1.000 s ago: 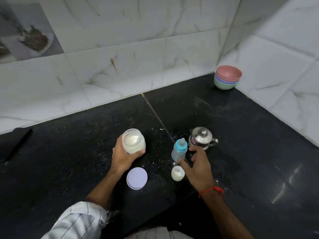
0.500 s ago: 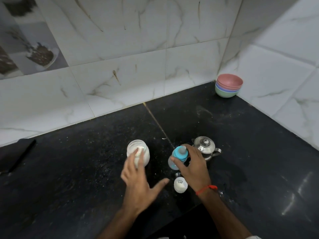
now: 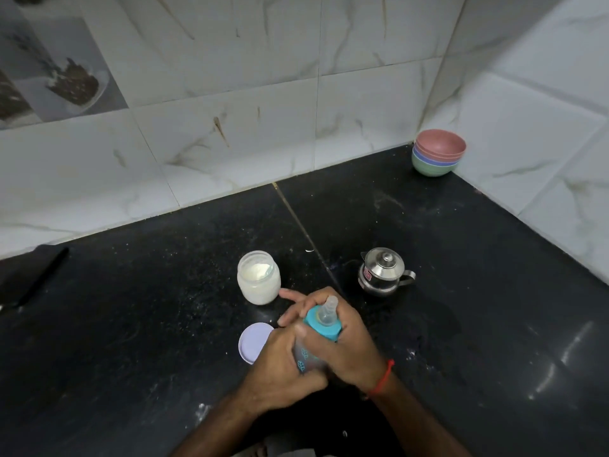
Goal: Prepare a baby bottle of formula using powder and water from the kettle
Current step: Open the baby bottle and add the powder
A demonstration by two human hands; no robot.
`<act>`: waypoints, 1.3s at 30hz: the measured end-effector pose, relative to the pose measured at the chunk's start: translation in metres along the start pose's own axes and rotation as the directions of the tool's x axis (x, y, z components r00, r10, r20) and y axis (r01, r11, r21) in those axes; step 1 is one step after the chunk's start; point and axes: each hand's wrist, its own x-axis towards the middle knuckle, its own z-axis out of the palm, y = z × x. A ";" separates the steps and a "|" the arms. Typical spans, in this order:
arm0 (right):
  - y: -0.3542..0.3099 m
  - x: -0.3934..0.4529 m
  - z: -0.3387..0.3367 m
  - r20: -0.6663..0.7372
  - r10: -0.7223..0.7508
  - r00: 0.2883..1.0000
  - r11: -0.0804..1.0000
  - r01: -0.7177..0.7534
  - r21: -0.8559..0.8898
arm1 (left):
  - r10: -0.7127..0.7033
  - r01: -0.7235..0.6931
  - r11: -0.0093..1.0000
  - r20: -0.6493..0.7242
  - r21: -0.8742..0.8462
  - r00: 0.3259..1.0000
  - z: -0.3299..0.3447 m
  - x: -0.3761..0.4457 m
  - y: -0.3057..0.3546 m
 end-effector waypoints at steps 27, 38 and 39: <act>0.095 -0.039 -0.108 -0.350 0.313 0.883 0.486 -0.465 -0.740 | -0.180 0.190 0.981 -0.179 0.041 0.967 -0.008 -0.028 -0.002; 0.091 -0.045 -0.096 -0.369 -0.013 0.929 0.464 -0.322 -0.825 | -0.204 0.213 0.977 -0.201 0.023 0.958 -0.009 -0.038 -0.006; 0.088 -0.048 -0.089 -0.336 -0.050 0.940 0.469 -0.275 -0.839 | -0.206 0.215 0.976 -0.214 0.021 0.955 -0.010 -0.037 -0.007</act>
